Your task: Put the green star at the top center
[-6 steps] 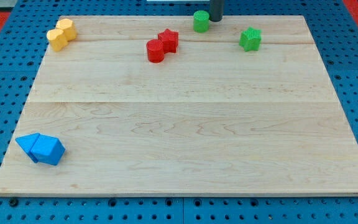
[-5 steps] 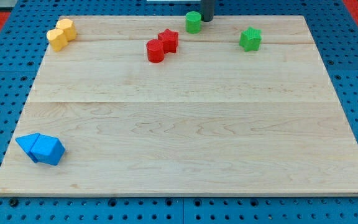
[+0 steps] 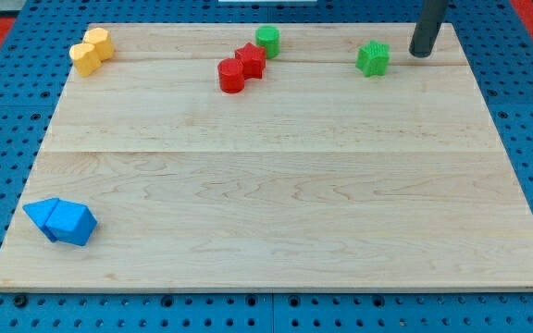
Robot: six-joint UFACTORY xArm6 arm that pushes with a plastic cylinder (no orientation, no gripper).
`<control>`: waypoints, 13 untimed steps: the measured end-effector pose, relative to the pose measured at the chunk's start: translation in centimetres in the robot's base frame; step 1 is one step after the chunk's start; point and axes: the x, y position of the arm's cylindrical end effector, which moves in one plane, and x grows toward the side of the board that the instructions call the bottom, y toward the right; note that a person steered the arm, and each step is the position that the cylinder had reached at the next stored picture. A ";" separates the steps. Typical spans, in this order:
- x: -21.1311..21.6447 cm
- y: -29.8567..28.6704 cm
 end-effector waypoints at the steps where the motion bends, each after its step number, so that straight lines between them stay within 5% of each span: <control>1: 2.1 -4.2; 6: 1.9 -6.3; 12: -3.3 -12.3; 13: 4.8 -7.4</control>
